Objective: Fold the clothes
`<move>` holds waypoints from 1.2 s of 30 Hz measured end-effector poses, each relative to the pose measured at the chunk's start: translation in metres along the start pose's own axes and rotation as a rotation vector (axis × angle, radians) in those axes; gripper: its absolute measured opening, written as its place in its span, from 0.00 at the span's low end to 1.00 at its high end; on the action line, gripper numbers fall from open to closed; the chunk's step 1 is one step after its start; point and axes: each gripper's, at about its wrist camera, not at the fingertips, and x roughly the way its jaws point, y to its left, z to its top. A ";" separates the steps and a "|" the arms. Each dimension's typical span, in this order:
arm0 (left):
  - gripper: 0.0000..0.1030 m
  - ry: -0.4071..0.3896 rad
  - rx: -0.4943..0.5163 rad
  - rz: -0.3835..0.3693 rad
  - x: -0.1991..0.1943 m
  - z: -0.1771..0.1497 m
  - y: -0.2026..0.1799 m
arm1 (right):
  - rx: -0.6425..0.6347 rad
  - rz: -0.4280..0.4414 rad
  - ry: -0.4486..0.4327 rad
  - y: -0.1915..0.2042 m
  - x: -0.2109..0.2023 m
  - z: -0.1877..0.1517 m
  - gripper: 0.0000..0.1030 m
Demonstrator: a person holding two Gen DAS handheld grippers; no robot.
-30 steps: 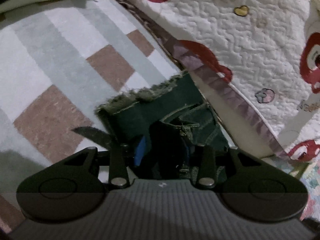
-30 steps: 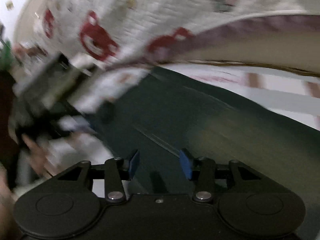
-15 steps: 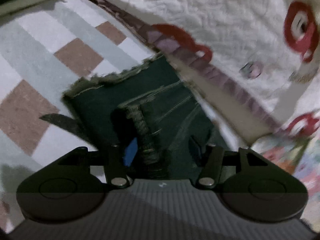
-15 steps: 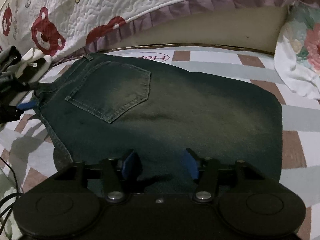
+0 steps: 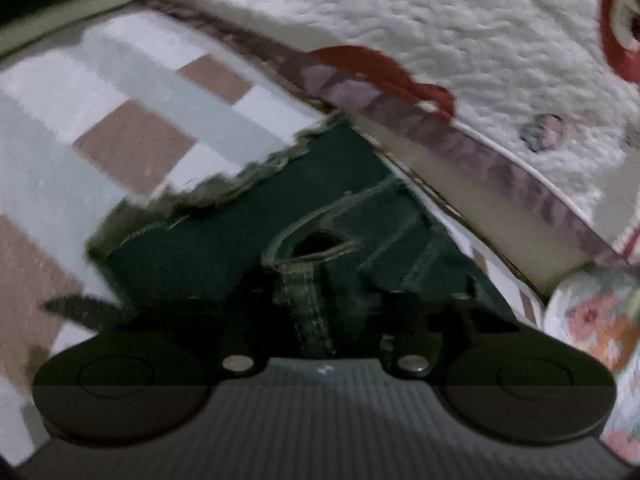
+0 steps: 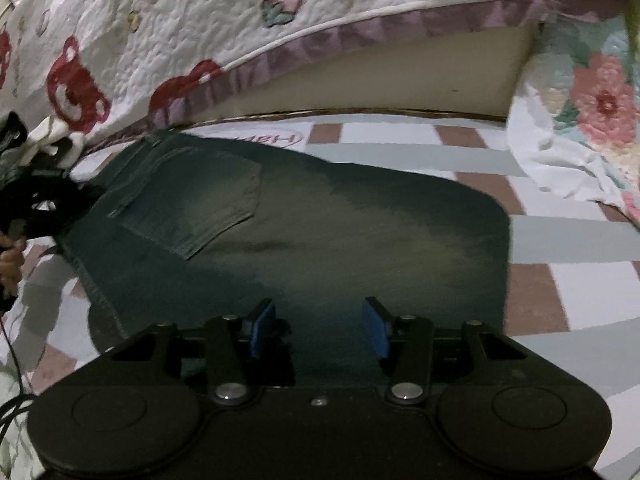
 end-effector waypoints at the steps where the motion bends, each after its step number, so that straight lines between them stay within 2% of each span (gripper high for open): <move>1: 0.18 -0.011 0.028 0.013 -0.001 -0.002 -0.006 | 0.012 -0.005 -0.001 -0.004 0.000 0.000 0.52; 2: 0.15 -0.021 0.061 0.029 -0.001 -0.004 -0.013 | 0.027 -0.007 0.001 -0.008 0.001 -0.001 0.52; 3: 0.11 -0.046 0.128 0.052 -0.004 -0.005 -0.025 | 0.042 -0.010 0.003 -0.013 0.001 -0.002 0.52; 5: 0.09 -0.107 0.288 0.103 -0.009 -0.008 -0.053 | 0.073 -0.013 0.000 -0.019 0.001 -0.003 0.52; 10: 0.08 -0.235 0.347 0.050 -0.038 0.037 -0.096 | 0.087 -0.015 -0.029 -0.020 -0.003 -0.001 0.52; 12: 0.08 -0.286 0.356 0.069 -0.048 0.056 -0.101 | 0.075 -0.004 -0.044 -0.017 -0.006 0.000 0.52; 14: 0.08 -0.371 0.408 0.129 -0.055 0.063 -0.096 | 0.052 0.020 -0.069 -0.010 -0.008 0.002 0.54; 15: 0.08 -0.375 0.406 0.161 -0.053 0.064 -0.086 | 0.029 0.024 -0.066 -0.006 -0.006 0.002 0.55; 16: 0.08 -0.326 0.355 0.164 -0.046 0.066 -0.068 | -0.001 0.020 -0.049 -0.002 -0.001 0.001 0.55; 18: 0.08 -0.154 0.178 0.111 -0.023 0.063 -0.021 | -0.062 0.012 -0.016 0.008 0.007 0.000 0.55; 20: 0.08 -0.072 0.190 0.185 -0.004 0.044 0.004 | -0.102 -0.005 0.007 0.013 0.013 -0.001 0.55; 23: 0.14 -0.083 0.258 0.220 -0.006 0.027 0.014 | -0.135 -0.018 0.021 0.016 0.011 -0.001 0.55; 25: 0.26 -0.119 0.261 0.251 -0.017 0.028 0.008 | -0.130 -0.012 0.028 0.010 0.002 -0.002 0.55; 27: 0.27 -0.156 0.265 0.281 -0.027 0.029 0.002 | -0.104 -0.022 0.050 -0.002 -0.008 -0.003 0.56; 29: 0.32 -0.192 0.269 0.311 -0.038 0.030 -0.003 | -0.073 -0.038 0.076 -0.014 -0.018 -0.005 0.60; 32: 0.37 -0.246 0.274 0.357 -0.054 0.031 -0.012 | -0.024 -0.038 0.113 -0.032 -0.031 -0.012 0.60; 33: 0.40 -0.243 0.288 0.325 -0.055 0.028 -0.021 | -0.021 -0.021 0.119 -0.034 -0.034 -0.016 0.60; 36: 0.40 -0.205 0.342 0.176 -0.053 0.016 -0.057 | -0.052 0.035 0.140 -0.031 -0.040 -0.027 0.60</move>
